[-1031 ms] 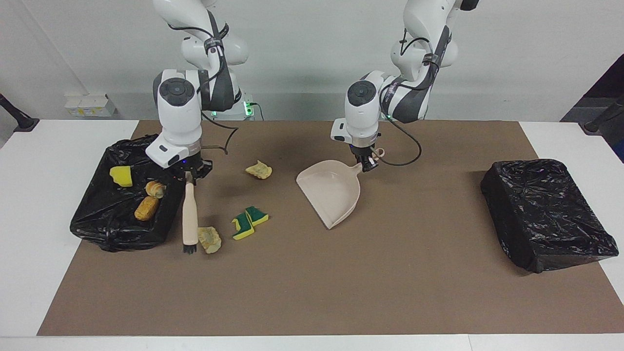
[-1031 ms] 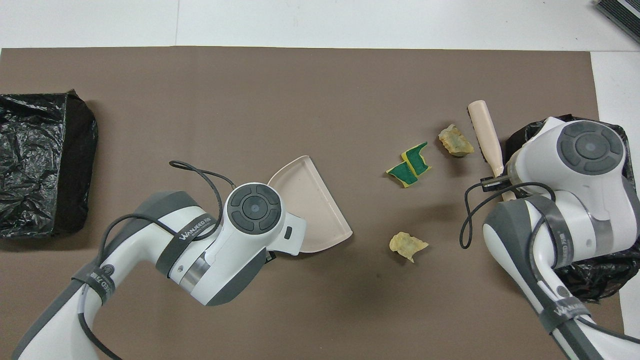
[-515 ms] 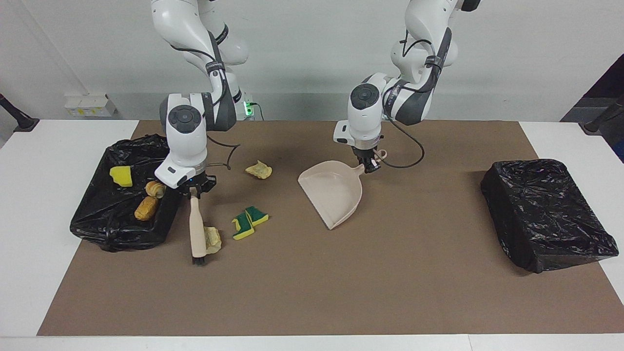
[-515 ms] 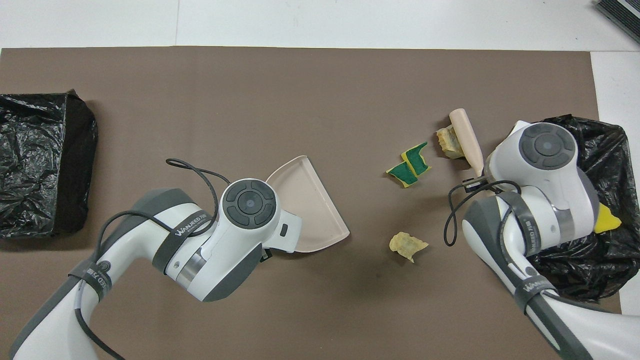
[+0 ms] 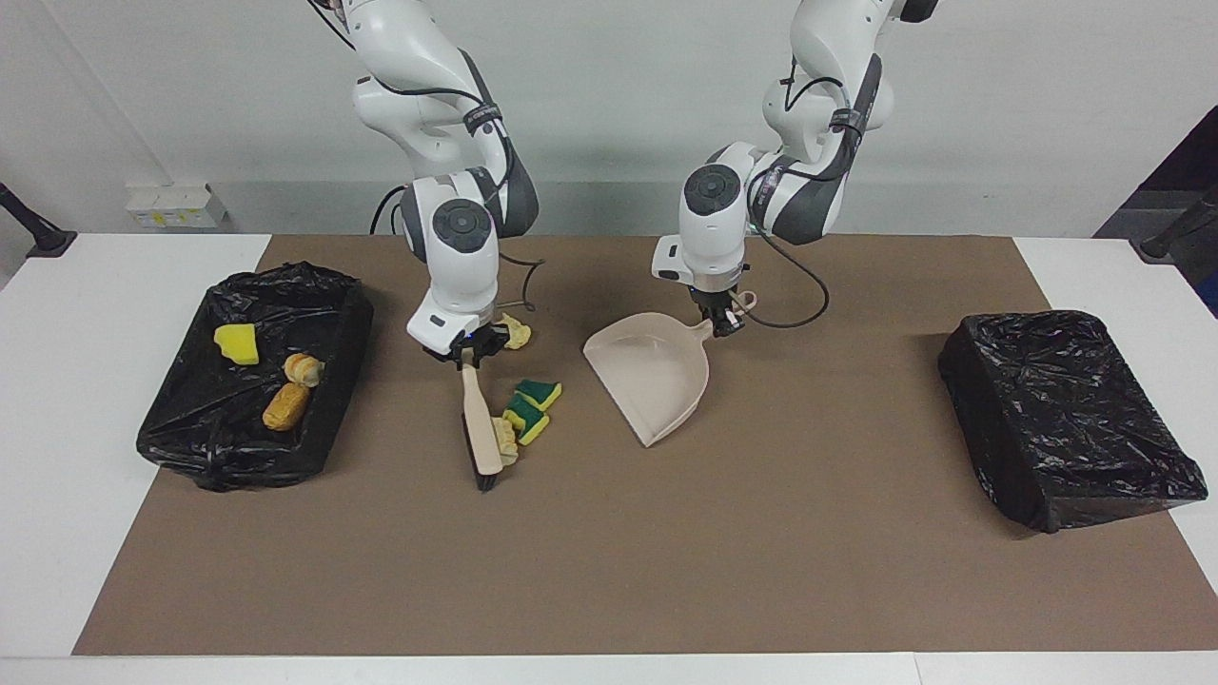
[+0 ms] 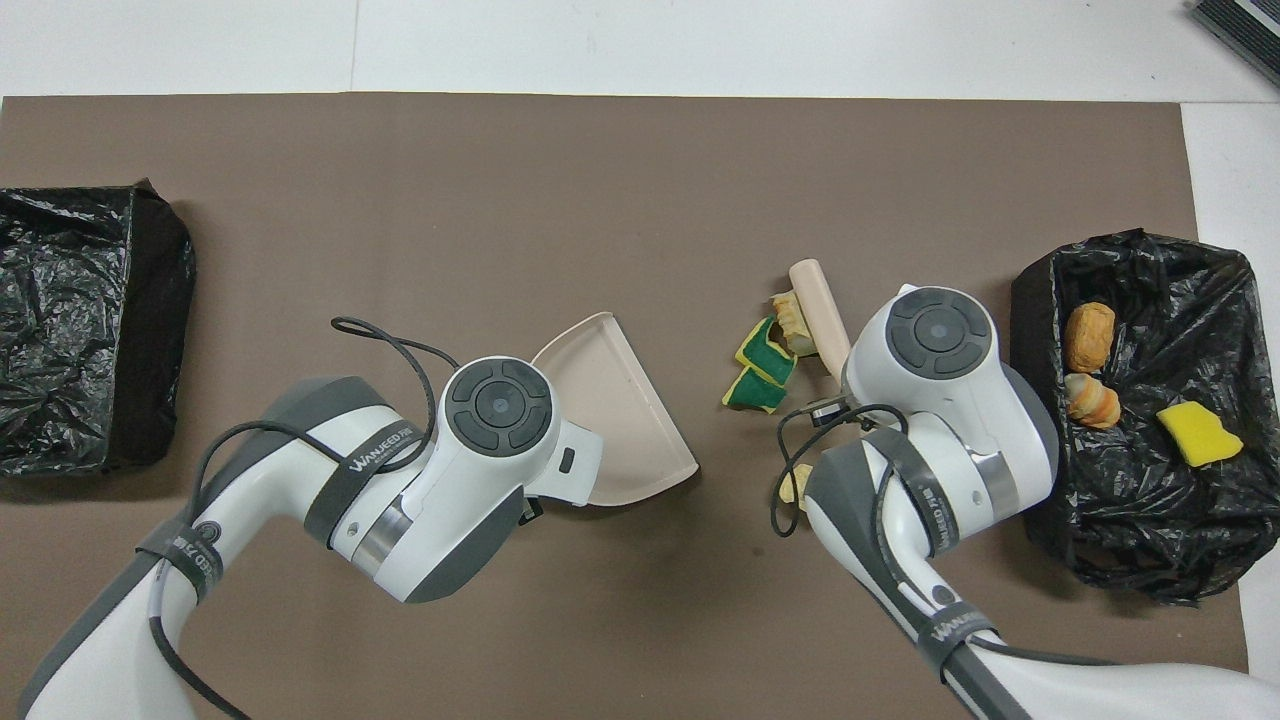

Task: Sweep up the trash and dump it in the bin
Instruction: 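Sweep the green scrubber toward the dustpan with the right gripper's brush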

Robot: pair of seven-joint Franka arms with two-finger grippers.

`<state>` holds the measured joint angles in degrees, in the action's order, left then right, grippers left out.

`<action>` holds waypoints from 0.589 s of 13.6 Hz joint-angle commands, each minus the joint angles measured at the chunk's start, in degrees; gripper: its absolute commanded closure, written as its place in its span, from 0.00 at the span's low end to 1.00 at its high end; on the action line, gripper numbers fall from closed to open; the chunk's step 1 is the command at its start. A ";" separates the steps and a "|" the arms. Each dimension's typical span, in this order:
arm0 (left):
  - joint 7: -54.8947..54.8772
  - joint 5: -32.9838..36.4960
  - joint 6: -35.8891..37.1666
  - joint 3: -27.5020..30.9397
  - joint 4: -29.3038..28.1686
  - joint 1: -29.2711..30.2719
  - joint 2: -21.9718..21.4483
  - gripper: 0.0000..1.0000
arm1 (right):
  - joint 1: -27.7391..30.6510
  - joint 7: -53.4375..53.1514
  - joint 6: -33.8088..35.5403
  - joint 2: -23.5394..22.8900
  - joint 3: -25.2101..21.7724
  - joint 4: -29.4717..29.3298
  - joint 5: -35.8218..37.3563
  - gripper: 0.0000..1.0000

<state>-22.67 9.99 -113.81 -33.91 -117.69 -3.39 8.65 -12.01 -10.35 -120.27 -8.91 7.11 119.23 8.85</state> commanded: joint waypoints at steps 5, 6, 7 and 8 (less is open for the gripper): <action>-0.62 0.73 2.01 0.08 -0.17 0.41 -0.65 1.00 | -4.95 6.71 1.18 0.39 0.71 -0.05 -22.59 1.00; -0.62 0.73 1.93 0.08 -0.17 0.41 -0.65 1.00 | -4.78 9.53 1.18 0.21 0.62 -0.14 -28.57 1.00; -0.62 0.73 2.01 0.08 -0.17 0.41 -0.65 1.00 | -4.25 12.51 1.53 0.30 0.62 -0.23 -34.72 1.00; -0.62 0.73 1.93 0.08 -0.17 0.41 -0.65 1.00 | -4.16 14.72 1.62 0.30 0.62 -0.23 -39.39 1.00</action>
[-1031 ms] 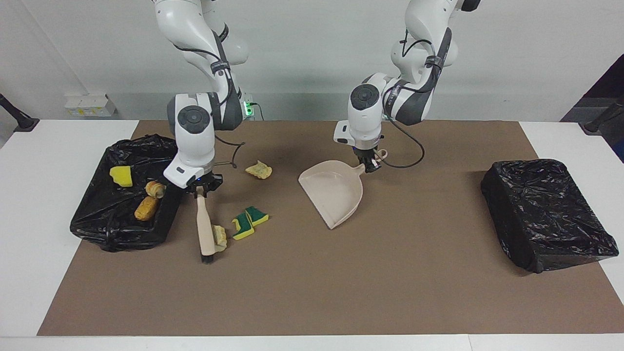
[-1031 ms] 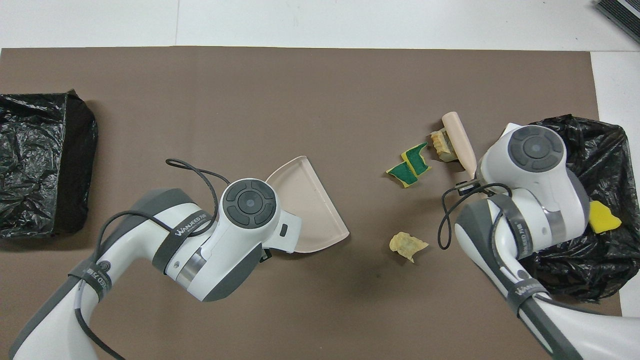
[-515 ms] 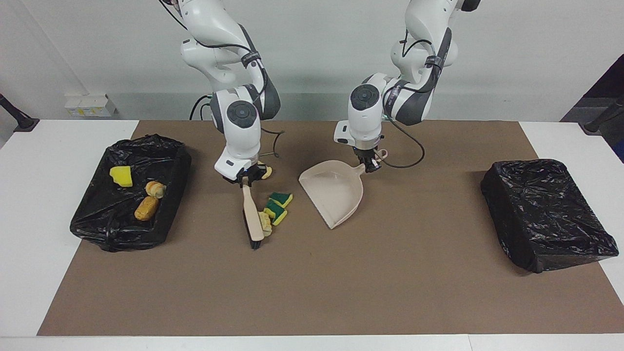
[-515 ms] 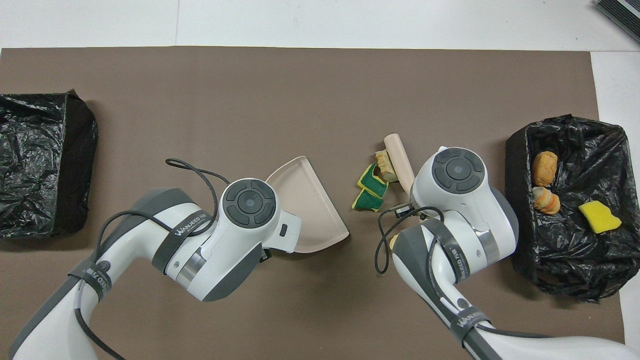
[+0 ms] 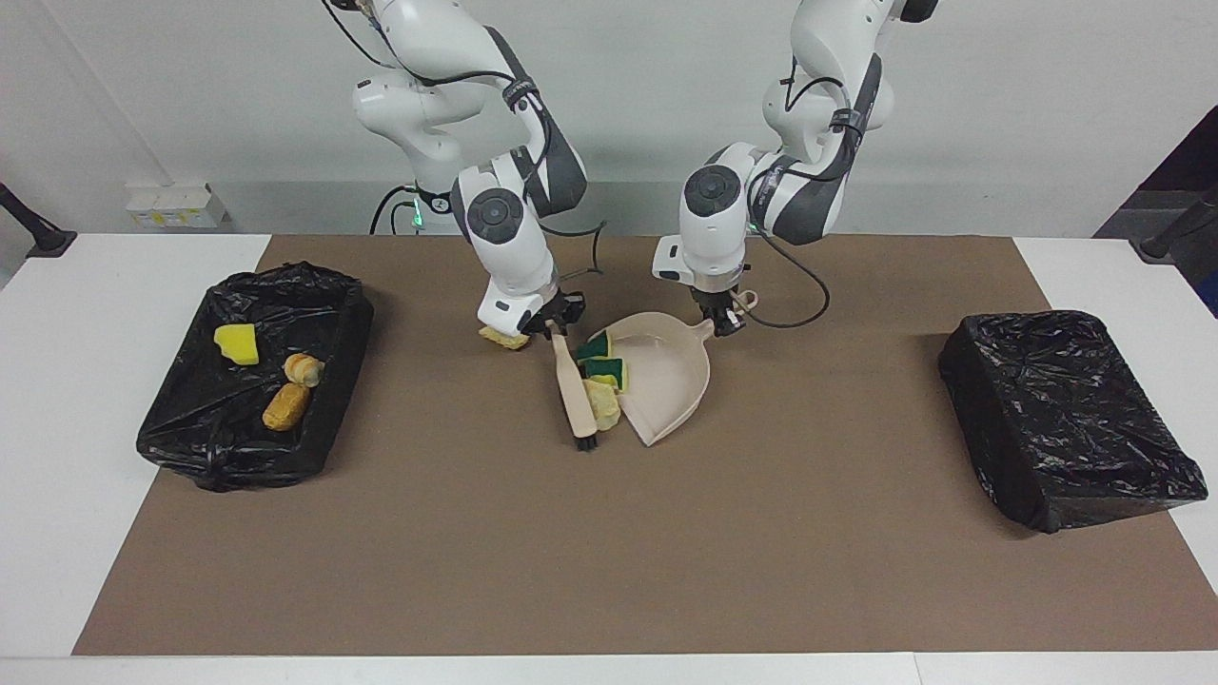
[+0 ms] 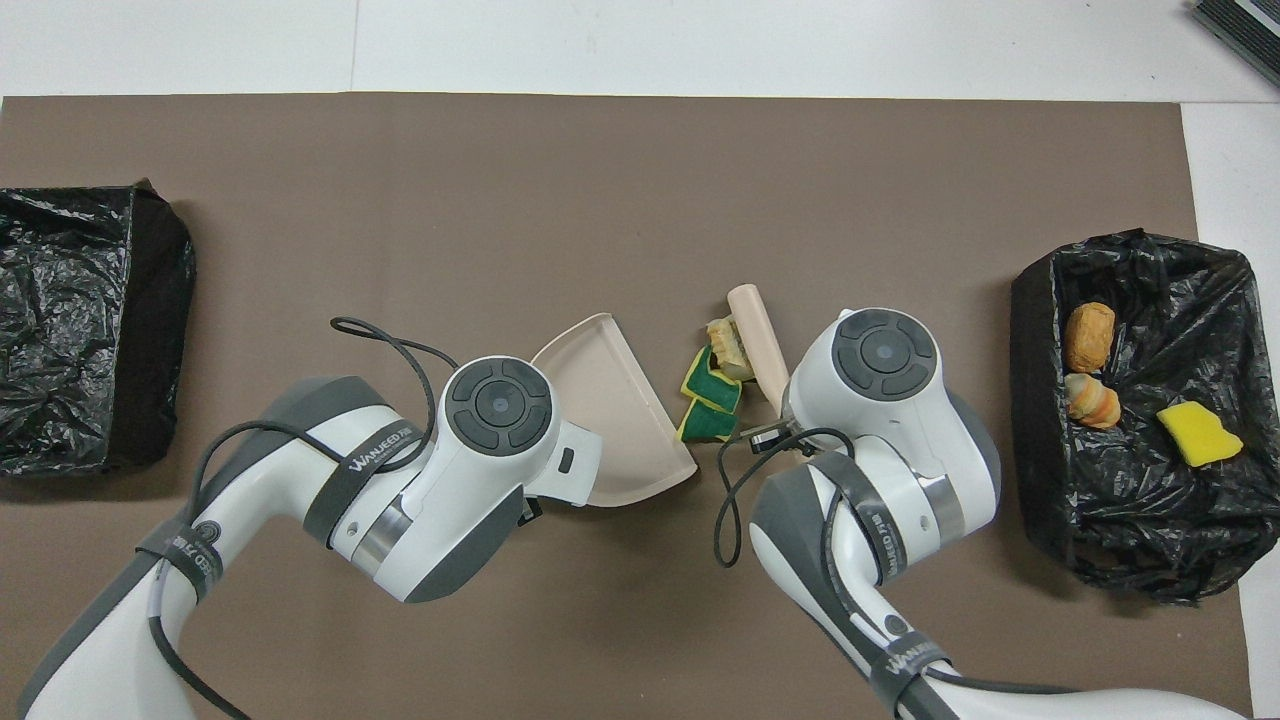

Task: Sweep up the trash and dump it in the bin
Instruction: 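Push the scrubber and bread into the dustpan with the right gripper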

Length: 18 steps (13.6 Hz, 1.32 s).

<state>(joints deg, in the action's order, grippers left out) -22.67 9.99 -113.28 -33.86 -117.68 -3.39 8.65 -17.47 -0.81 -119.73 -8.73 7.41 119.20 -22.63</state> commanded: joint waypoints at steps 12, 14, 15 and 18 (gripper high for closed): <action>-5.80 0.82 0.69 0.11 -0.10 1.19 -0.47 1.00 | 12.16 -1.83 14.95 8.99 -0.47 -0.72 1.59 1.00; -5.80 0.91 1.30 0.11 -0.10 1.19 -0.56 1.00 | 15.17 -2.18 15.58 9.69 -0.47 0.41 6.95 1.00; -5.80 1.78 1.39 0.02 -0.10 1.19 -0.56 1.00 | 16.31 -2.27 15.49 10.83 -0.38 2.25 9.16 1.00; -9.57 3.37 1.40 0.02 -0.18 1.19 -0.65 1.00 | 18.51 -2.88 14.88 15.57 -0.47 9.45 11.89 1.00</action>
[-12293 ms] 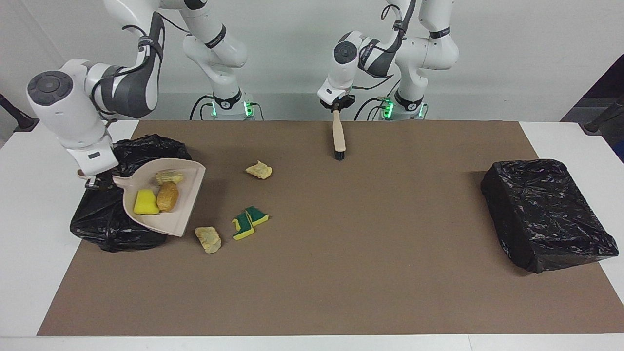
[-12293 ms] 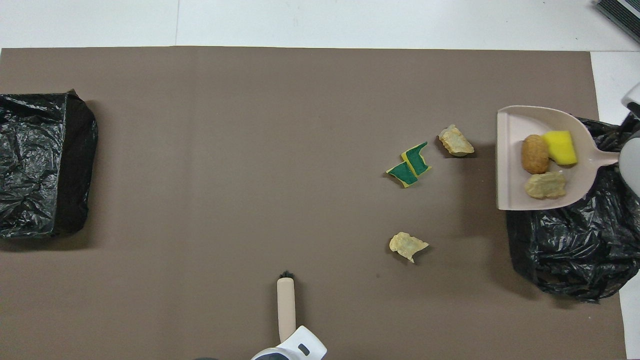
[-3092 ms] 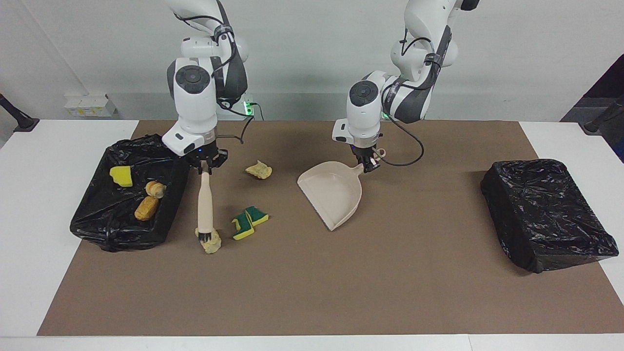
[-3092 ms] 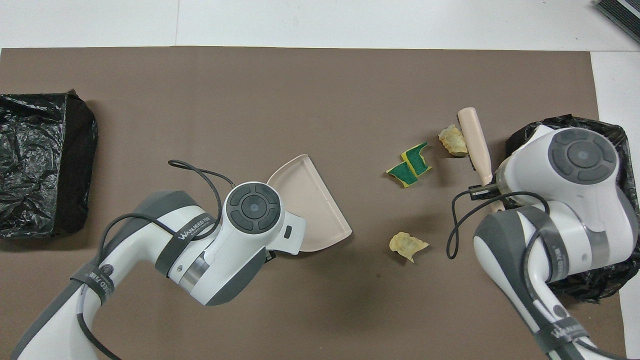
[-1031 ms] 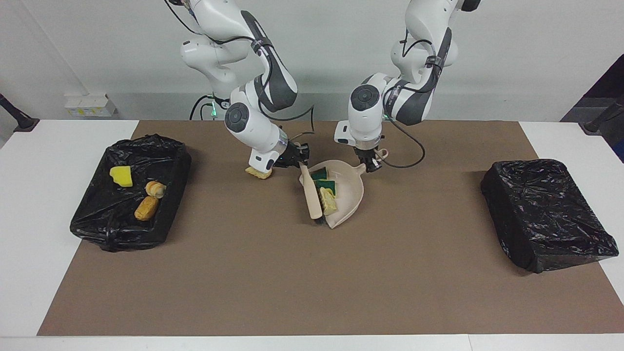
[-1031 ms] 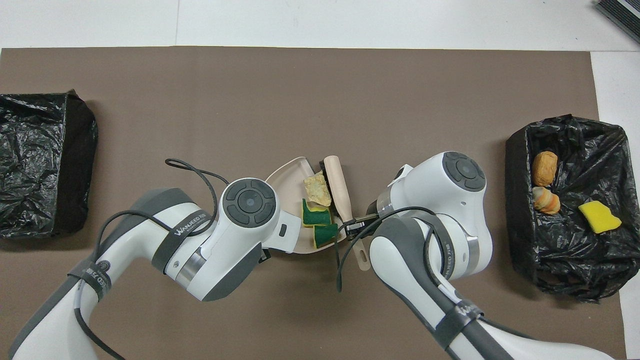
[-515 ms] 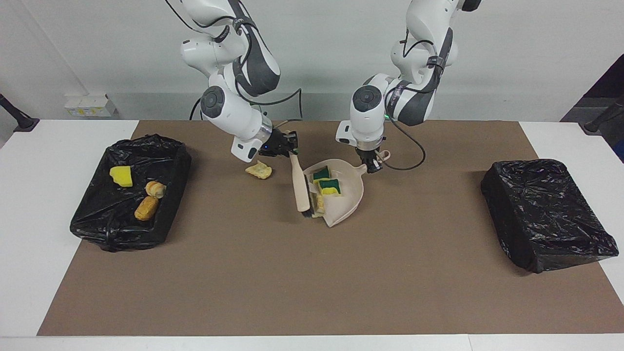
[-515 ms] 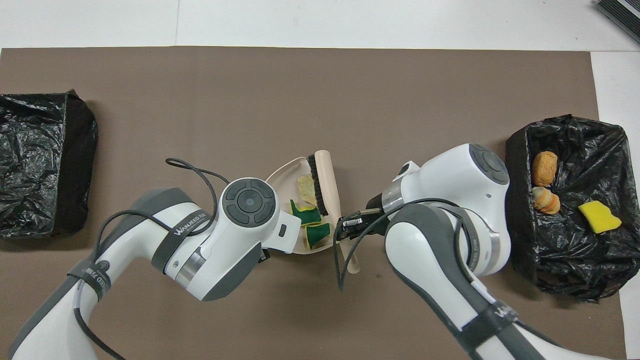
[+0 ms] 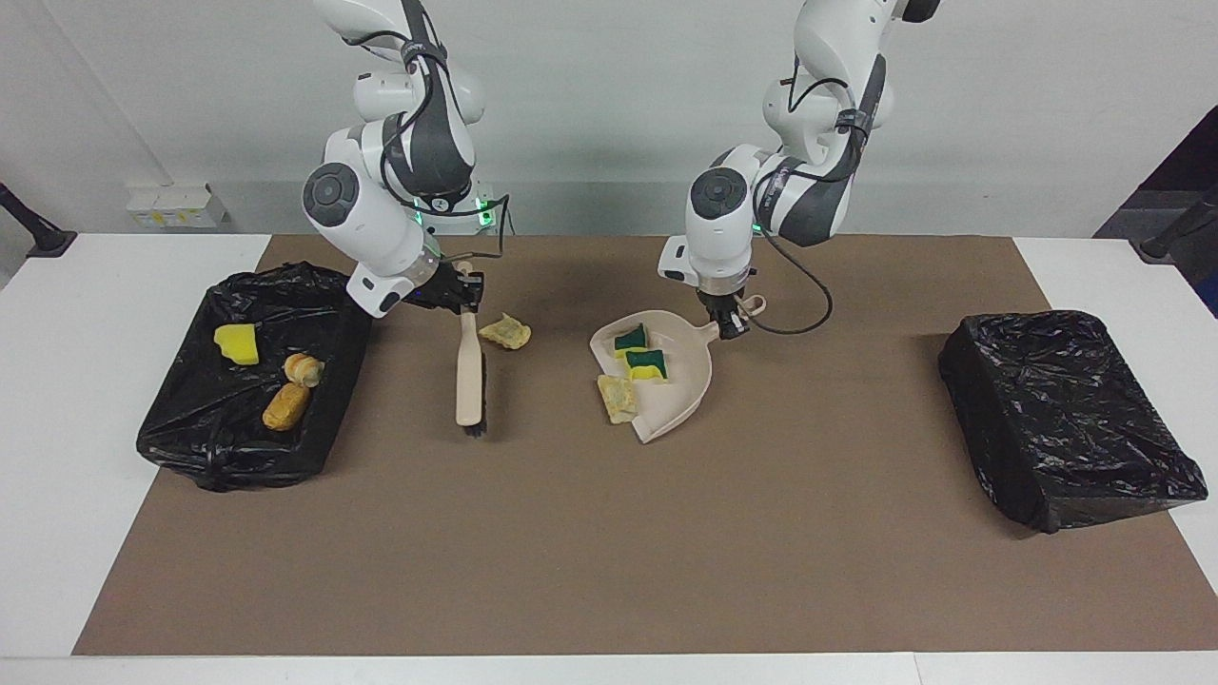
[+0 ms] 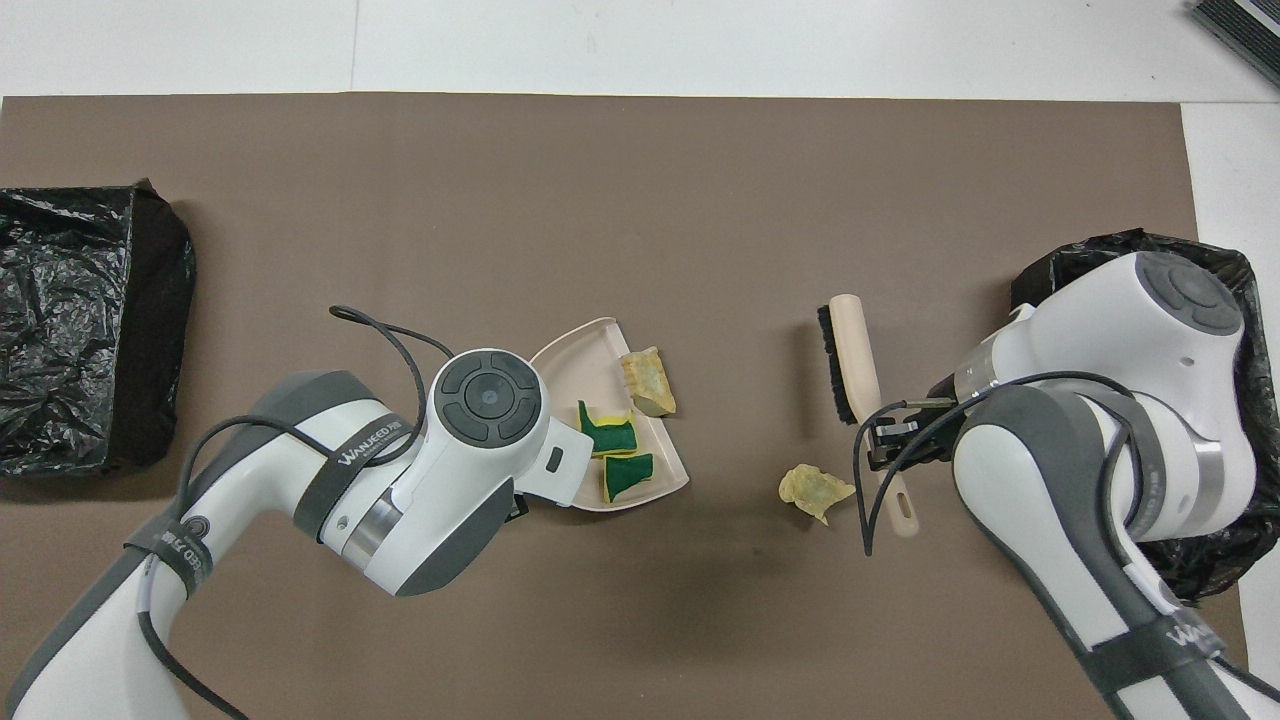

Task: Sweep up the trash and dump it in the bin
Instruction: 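Push the scrubber and bread into the dustpan with the right gripper, then sweep the last bread piece into the dustpan with the right gripper's brush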

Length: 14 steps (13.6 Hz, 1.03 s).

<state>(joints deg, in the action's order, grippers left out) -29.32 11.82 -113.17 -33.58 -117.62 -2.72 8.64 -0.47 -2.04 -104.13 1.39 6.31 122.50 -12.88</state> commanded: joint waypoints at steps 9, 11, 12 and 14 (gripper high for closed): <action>-7.85 2.41 1.20 -0.26 -0.41 0.53 -0.73 1.00 | -3.30 -10.43 -7.93 24.18 1.43 30.94 3.48 1.00; -10.58 4.35 0.85 -0.26 -0.41 0.44 -0.73 1.00 | -8.72 -15.78 -9.85 22.96 1.43 31.04 3.48 1.00; -11.02 4.35 0.76 -0.26 -0.41 0.53 -0.73 1.00 | -10.85 -18.33 -10.47 21.39 1.43 30.78 3.48 1.00; -12.60 4.44 0.67 -0.26 -0.41 0.53 -0.73 1.00 | -12.18 -20.37 -13.71 18.14 1.51 29.82 3.57 1.00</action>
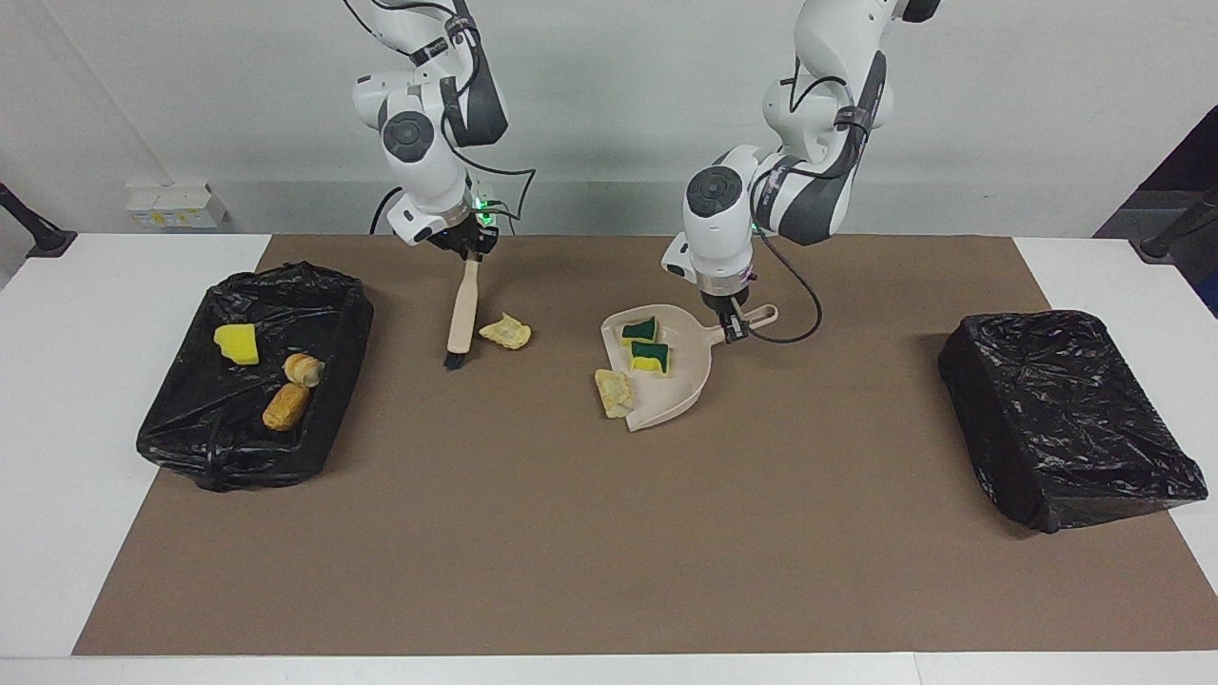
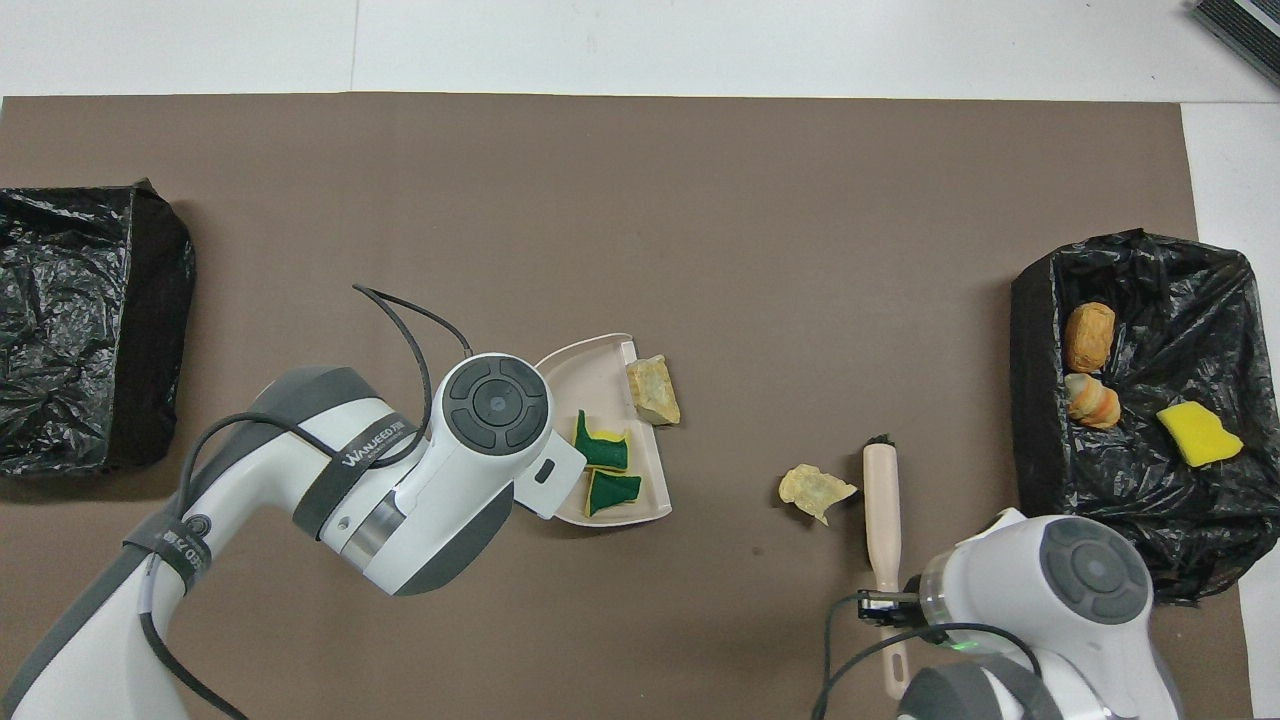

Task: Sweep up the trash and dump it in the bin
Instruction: 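Sweep the last bread piece into the dustpan with the right gripper's brush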

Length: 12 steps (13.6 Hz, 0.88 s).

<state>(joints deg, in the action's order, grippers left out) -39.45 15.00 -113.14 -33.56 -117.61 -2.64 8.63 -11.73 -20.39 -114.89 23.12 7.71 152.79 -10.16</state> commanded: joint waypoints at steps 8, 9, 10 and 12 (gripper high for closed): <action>-3.88 1.34 0.64 -0.27 -0.69 0.44 -0.72 1.00 | -8.83 -16.17 -3.06 -21.53 0.29 -18.91 -0.30 1.00; -3.88 1.34 0.37 -0.36 -0.69 0.36 -0.72 1.00 | -9.27 -16.26 -3.06 -23.37 1.42 -20.67 -0.91 1.00; -3.88 1.34 0.89 -0.36 -0.60 0.01 -0.81 1.00 | -10.49 -16.96 -3.24 -25.21 1.96 -22.43 -2.13 1.00; -3.79 1.34 1.07 -0.27 -0.87 -0.26 -1.16 1.00 | -13.22 -17.84 -3.15 -29.08 1.96 -27.17 -4.16 1.00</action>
<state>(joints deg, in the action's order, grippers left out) -42.28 15.39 -113.07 -33.66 -117.61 -2.65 8.60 -23.32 -36.75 -118.33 -1.05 9.04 130.92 -12.26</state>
